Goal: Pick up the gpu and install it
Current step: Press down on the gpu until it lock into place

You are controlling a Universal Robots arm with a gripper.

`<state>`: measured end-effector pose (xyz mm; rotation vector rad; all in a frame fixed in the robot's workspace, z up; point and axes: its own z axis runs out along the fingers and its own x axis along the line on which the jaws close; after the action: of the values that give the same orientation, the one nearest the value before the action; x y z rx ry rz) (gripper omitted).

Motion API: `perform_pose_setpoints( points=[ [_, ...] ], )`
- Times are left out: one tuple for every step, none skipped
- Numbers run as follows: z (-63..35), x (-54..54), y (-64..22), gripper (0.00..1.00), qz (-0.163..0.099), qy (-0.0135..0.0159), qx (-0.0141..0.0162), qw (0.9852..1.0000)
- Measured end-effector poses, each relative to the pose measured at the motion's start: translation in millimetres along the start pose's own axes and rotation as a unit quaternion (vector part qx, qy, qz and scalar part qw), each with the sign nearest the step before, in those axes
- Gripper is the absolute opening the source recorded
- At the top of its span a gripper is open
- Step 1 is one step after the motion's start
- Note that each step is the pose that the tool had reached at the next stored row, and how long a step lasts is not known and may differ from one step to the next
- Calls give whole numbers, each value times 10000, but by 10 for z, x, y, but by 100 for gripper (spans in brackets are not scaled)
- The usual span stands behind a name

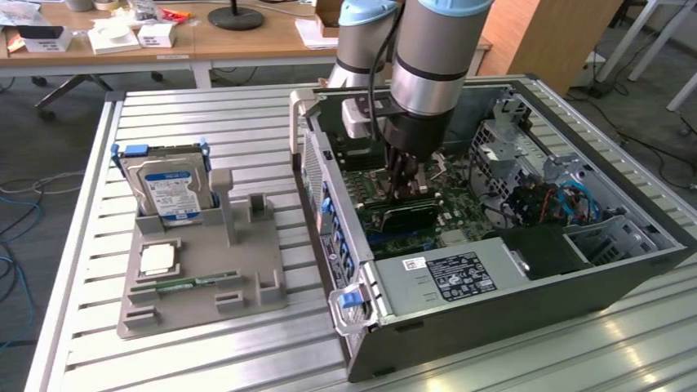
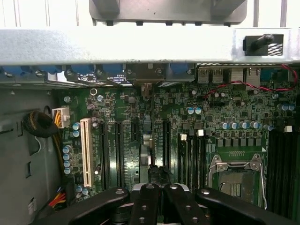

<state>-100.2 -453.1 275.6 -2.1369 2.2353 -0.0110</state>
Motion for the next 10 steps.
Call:
perform_pose_setpoints(
  points=[
    [0, 0, 0, 10, 0, 0, 0, 10000],
    [1, 0, 0, 10, 0, 0, 0, 10000],
    [7, -1, 0, 10, 0, -3, 1, 10000],
    [11, 0, 0, 10, 0, -2, 1, 10000],
    [12, 0, 0, 10, 0, 0, 0, 10000],
    [16, 1, 1, 10, 0, 0, 0, 10000],
    [17, 0, 1, 10, 0, 0, 0, 10000],
    [17, 0, 1, 10, 0, 0, 0, 10000],
    [17, 0, 1, 10, 0, -1, 0, 10000],
    [19, 0, 1, 10, 0, -1, 0, 10000]
  ],
)
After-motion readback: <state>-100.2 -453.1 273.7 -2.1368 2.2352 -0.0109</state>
